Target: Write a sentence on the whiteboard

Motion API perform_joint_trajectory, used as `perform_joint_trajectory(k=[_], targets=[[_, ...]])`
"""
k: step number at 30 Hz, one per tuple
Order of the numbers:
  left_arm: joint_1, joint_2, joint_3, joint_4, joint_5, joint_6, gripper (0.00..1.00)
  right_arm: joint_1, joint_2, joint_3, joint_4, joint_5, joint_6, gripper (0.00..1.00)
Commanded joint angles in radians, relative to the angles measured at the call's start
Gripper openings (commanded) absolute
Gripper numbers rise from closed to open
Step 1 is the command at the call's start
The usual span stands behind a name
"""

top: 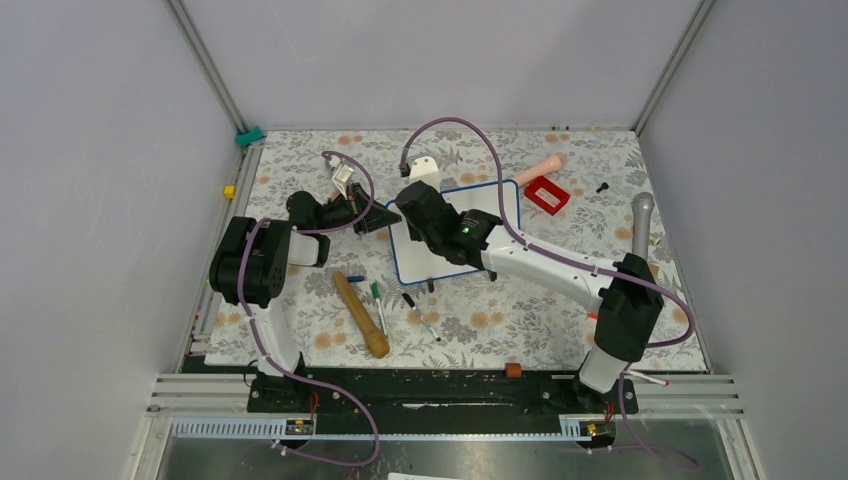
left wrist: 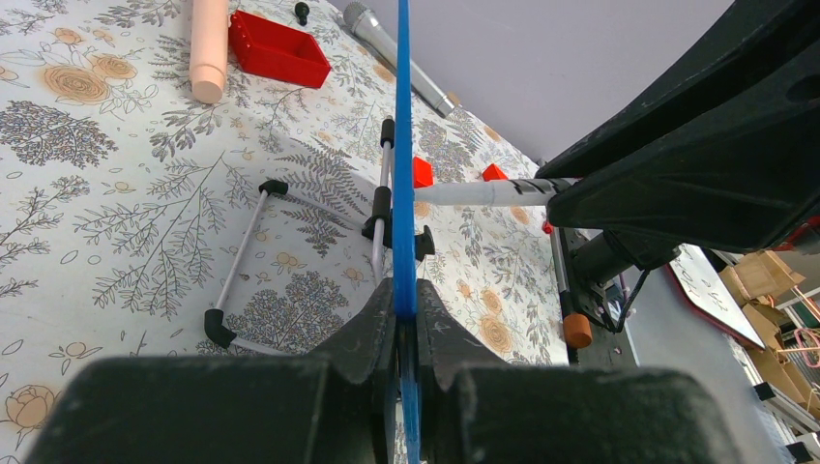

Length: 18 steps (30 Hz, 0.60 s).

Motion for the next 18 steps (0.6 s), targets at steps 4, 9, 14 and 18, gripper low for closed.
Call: perform_joint_trajectory(k=[4, 9, 14, 18], targets=[[-0.011, 0.016, 0.000, 0.065, 0.072, 0.097, 0.00, 0.008, 0.006, 0.040, 0.012, -0.013, -0.016, 0.00], [-0.011, 0.017, 0.000, 0.065, 0.071, 0.097, 0.00, 0.008, 0.010, 0.044, 0.021, -0.049, -0.031, 0.00], [-0.011, 0.016, 0.000, 0.064, 0.072, 0.097, 0.00, 0.008, 0.016, 0.051, 0.021, -0.074, -0.043, 0.00], [-0.010, 0.016, 0.000, 0.064, 0.072, 0.097, 0.00, 0.008, 0.019, 0.055, 0.023, -0.088, -0.051, 0.00]])
